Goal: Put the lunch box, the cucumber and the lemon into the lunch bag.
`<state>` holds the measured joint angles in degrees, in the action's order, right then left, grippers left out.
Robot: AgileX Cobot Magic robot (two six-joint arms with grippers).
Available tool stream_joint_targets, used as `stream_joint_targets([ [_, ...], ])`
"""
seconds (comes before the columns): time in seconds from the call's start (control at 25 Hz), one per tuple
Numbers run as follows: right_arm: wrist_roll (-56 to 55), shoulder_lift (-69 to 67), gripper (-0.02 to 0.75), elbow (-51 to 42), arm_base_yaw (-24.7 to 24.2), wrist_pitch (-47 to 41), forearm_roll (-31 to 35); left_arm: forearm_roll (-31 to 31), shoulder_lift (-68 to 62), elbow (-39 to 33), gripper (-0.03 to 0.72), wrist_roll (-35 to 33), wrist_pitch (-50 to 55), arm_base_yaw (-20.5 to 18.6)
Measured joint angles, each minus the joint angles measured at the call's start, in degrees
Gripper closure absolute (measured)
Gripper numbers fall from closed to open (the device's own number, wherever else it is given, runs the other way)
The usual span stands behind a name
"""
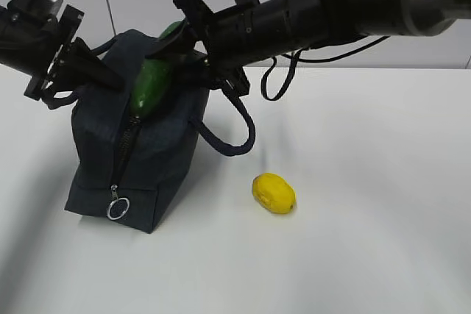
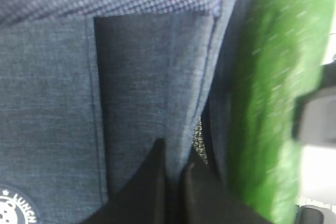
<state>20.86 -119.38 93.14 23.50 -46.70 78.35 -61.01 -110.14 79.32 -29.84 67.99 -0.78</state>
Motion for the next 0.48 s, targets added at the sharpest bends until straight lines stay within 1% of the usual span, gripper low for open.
stream_joint_targets([
  [0.32, 0.86, -4.35, 0.39, 0.1, 0.5, 0.71, 0.68, -3.97, 0.0, 0.0, 0.697, -1.52, -0.1, 0.0],
  [0.48, 0.86, -4.88, 0.39, 0.1, 0.5, 0.48, 0.68, -4.62, 0.0, 0.0, 0.697, -1.86, -0.1, 0.0],
])
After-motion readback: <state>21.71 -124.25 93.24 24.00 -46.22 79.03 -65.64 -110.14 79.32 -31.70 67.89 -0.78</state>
